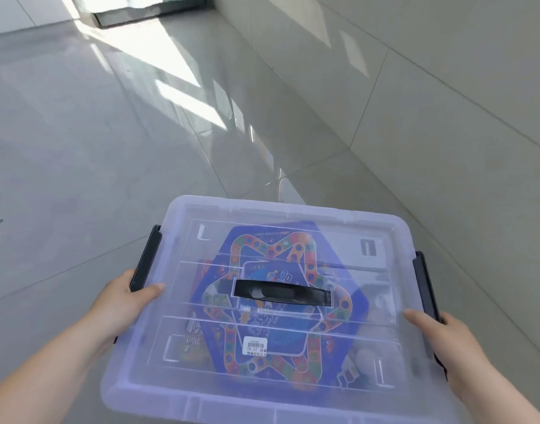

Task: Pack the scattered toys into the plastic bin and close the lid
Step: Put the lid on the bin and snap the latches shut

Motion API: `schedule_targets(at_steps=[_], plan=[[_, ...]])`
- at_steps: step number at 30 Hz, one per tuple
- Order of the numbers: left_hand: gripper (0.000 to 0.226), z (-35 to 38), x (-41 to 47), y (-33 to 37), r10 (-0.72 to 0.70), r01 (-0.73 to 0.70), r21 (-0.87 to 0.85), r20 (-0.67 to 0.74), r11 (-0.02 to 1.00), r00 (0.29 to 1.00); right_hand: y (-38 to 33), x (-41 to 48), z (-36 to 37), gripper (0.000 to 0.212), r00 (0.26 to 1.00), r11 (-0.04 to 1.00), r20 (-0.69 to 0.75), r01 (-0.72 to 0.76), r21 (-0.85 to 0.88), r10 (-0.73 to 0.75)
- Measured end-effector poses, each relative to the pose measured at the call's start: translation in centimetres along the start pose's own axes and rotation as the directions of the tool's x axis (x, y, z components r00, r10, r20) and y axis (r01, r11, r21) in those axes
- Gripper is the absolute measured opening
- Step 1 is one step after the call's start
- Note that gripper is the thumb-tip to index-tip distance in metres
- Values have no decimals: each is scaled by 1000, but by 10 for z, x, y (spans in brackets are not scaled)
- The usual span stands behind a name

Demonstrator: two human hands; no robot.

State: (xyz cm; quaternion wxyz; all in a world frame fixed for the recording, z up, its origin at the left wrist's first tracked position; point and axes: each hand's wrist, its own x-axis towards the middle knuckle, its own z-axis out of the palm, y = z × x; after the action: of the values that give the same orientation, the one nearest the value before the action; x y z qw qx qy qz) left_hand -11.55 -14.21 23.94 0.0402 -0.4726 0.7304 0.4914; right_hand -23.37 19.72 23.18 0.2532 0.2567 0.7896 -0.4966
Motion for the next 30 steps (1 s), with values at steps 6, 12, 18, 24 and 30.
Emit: schedule_targets(at_steps=[6,12,18,24,30], plan=[[22,-75,-26,85,-72,64,136,54,989,996,-59,-75,-19,5,990,989,9,-142,-30,142],[35,-124,-37,180,-67,34,255,121,966,990,-111,-126,-35,15,934,938,89,-346,-7,345],[36,-88,-37,253,47,-124,388,203,913,978,-108,-128,-62,6,925,907,75,-380,183,373],[38,15,-55,268,147,-300,424,356,854,923,-47,-111,-118,19,900,831,-22,-391,397,435],[24,135,-94,258,142,-389,413,514,823,846,37,-110,-200,22,861,754,-121,-355,553,494]])
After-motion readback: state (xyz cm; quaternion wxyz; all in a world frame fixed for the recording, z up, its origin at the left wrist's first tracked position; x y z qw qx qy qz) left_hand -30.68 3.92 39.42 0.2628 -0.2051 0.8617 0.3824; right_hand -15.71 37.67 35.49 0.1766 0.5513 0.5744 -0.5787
